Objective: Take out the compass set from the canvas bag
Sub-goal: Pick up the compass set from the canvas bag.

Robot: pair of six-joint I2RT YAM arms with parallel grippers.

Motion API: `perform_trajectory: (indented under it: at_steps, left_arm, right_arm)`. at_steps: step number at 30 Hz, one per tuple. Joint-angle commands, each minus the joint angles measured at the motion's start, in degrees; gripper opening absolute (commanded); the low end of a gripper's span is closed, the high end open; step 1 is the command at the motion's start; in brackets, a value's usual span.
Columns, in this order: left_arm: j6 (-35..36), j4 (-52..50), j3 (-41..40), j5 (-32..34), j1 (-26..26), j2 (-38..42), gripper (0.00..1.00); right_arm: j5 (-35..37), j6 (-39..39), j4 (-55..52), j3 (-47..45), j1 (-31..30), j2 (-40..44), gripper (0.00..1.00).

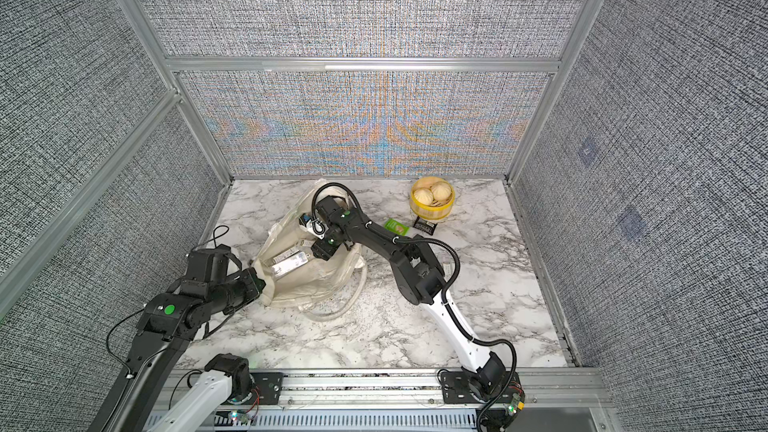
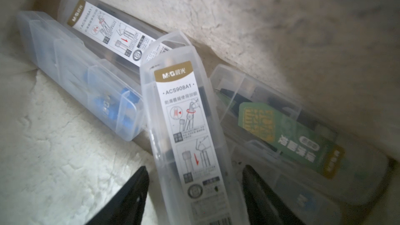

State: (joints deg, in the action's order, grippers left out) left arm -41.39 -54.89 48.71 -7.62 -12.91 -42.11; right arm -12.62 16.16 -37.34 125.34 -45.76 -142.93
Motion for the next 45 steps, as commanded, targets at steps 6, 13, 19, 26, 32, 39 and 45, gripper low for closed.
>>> perform_trajectory:
  at_steps: [6, 13, 19, 26, 32, 39, 45]
  left_arm:
    - [0.5, -0.9, 0.1, 0.4, 0.1, 0.1, 0.00]
    - [0.4, -0.8, -0.1, 0.7, 0.2, 0.0, 0.00]
    - [0.5, -0.8, 0.0, 0.7, 0.2, 0.0, 0.00]
    - [0.4, -0.8, 0.0, 0.9, 0.2, 0.3, 0.00]
    - [0.6, -0.7, 0.2, 1.1, 0.2, 0.0, 0.00]
    - [1.0, -0.1, 0.4, 1.1, 0.3, -0.1, 0.00]
    - [1.4, 0.8, 0.3, 1.5, 0.5, 0.3, 0.00]
  right_arm:
    - [4.7, -0.9, -5.5, 2.5, -2.0, -1.7, 0.59]
    - [3.7, -3.0, -6.2, 3.2, -3.3, -1.6, 0.52]
    - [4.4, -4.2, -6.6, 3.5, -3.3, 0.4, 0.47]
    - [3.9, -5.8, -6.8, 3.9, -3.3, 3.2, 0.45]
    - [4.2, -6.9, -9.0, 4.6, -4.1, 4.9, 0.45]
    - [2.5, -9.2, -12.7, 3.0, -5.8, 10.5, 0.45]
    - [0.9, -10.9, -16.5, -2.6, -7.4, 20.0, 0.45]
